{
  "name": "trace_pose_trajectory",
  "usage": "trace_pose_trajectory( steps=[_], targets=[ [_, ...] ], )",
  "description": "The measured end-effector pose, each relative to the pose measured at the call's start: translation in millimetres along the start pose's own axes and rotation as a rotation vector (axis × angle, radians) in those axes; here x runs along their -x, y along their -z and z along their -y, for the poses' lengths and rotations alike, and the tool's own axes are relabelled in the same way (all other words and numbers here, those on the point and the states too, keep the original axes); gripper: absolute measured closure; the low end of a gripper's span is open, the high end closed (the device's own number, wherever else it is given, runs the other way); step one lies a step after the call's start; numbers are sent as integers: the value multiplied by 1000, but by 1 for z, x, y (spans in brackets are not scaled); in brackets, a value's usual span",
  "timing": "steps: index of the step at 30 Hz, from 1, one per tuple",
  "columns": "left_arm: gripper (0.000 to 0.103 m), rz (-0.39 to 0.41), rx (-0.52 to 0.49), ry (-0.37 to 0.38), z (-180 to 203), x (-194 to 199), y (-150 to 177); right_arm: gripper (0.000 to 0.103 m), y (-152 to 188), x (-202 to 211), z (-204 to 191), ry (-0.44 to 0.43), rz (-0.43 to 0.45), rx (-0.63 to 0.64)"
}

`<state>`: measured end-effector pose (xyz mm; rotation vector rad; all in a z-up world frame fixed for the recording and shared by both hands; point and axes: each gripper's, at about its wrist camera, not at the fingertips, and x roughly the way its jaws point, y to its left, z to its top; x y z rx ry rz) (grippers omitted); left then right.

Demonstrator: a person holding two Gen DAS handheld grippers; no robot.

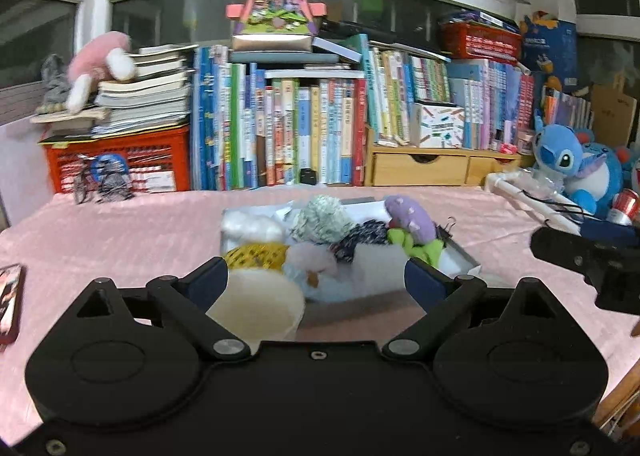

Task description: Organize soft objects

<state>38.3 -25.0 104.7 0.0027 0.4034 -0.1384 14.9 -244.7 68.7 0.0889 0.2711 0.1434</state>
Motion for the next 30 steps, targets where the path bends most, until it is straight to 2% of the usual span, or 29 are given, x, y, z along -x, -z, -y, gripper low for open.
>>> trace_pose_trajectory(
  steps=[8, 12, 16, 24, 30],
  targets=[
    [7, -19, 13, -84, -4, 17, 46, 5, 38, 19, -12, 13, -21, 17],
    [7, -75, 43, -100, -8, 13, 68, 3, 54, 21, -18, 23, -38, 29],
    [7, -134, 64, -120, -12, 3, 86, 3, 74, 16, -23, 40, -91, 37],
    [7, -166, 28, -168, -10, -13, 104, 3, 98, -1, -28, 70, -158, 50],
    [7, -197, 40, -167, -10, -23, 110, 3, 104, -9, -31, 92, -180, 73]
  ],
)
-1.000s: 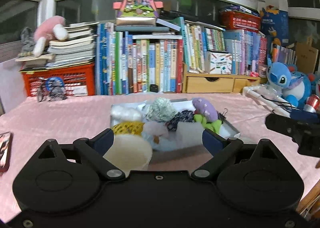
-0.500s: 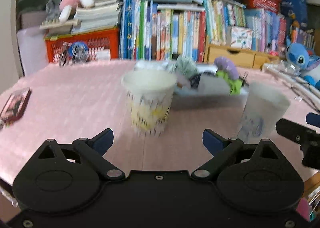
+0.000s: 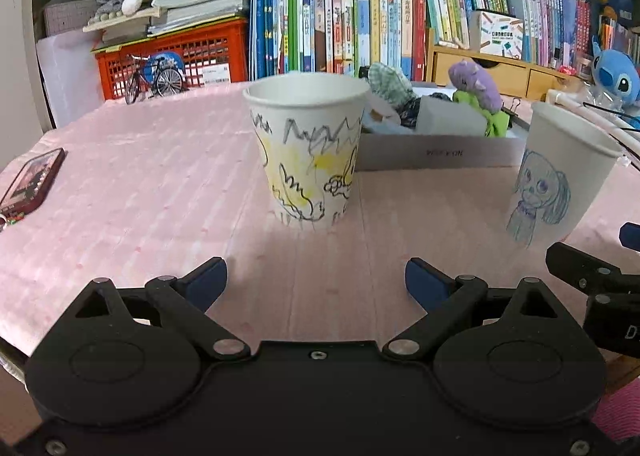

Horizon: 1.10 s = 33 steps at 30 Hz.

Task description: Organize soft objects

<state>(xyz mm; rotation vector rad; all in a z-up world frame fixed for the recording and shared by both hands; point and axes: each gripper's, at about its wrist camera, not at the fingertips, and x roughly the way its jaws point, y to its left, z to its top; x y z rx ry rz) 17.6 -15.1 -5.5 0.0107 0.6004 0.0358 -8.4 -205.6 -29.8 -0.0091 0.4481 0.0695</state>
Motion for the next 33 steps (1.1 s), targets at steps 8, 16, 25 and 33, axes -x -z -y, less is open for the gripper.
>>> trace_pose_trajectory(
  steps=[8, 16, 25, 33],
  targets=[
    [4, 10, 8, 3, 1, -6, 3, 3, 6, -10, -2, 12, -46, 10],
    [0, 16, 1, 15, -2, -9, 4, 0, 7, -13, -3, 5, -58, 20],
    [0, 8, -17, 38, -3, -12, 1, 0, 6, -15, -1, -9, -69, 20],
    [0, -5, -21, 42, -4, -12, -1, 0, 6, -15, -1, -7, -71, 19]
  ],
)
